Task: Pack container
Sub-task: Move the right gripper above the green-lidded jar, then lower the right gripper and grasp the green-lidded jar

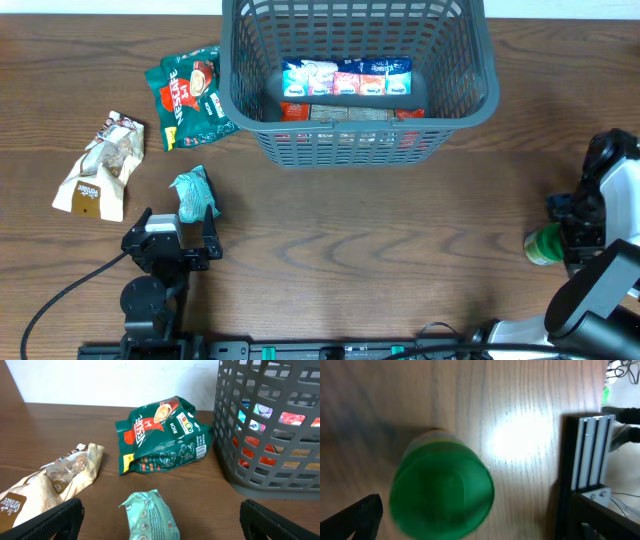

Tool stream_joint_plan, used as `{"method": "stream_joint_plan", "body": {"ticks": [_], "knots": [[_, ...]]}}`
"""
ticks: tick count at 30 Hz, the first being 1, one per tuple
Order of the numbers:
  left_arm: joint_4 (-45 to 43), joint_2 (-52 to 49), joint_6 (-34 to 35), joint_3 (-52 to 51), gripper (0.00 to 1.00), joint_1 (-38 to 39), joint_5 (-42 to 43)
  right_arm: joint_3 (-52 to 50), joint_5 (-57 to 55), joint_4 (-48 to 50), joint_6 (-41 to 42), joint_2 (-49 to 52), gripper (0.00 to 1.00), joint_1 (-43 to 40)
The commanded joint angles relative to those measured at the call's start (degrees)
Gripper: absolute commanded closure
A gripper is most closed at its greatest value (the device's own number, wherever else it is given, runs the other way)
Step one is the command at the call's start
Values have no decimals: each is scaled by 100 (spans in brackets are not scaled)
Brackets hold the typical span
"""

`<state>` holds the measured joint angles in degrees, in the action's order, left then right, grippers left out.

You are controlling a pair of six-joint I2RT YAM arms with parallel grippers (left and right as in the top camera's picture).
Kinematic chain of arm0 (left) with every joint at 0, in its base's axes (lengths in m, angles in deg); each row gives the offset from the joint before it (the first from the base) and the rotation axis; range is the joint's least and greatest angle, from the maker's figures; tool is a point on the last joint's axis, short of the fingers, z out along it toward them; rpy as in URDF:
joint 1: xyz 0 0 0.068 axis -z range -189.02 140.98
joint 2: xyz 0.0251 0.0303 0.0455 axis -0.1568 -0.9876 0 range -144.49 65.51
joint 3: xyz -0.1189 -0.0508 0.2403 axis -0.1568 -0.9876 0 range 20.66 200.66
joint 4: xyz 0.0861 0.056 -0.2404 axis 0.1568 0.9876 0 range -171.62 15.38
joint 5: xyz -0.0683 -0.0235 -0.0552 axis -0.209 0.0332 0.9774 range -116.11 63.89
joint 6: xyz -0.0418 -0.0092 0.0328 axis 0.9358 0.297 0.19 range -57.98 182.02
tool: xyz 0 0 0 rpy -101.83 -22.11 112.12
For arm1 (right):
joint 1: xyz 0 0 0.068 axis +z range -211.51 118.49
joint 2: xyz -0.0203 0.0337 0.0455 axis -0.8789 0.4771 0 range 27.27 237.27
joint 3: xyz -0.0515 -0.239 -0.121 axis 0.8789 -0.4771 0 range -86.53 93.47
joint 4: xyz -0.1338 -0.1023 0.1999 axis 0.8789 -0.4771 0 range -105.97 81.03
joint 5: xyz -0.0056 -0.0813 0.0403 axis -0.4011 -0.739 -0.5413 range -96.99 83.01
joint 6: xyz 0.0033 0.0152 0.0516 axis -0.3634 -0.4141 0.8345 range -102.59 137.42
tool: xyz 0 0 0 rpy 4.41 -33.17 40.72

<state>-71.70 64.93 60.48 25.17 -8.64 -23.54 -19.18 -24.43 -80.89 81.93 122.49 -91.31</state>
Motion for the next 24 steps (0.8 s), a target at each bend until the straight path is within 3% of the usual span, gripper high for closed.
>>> {"method": "stream_joint_plan", "body": {"ticks": [1, 8, 24], "knots": [[46, 35, -35, -140, 1, -33, -26, -328, -50, 203, 85, -7, 1, -76], [46, 35, -35, -140, 2, -31, -26, -555, -55, 752, -463, -7, 2, -76], [46, 35, -35, -140, 1, -31, -26, -815, 118, 1458, -758, -7, 3, -76]]}}
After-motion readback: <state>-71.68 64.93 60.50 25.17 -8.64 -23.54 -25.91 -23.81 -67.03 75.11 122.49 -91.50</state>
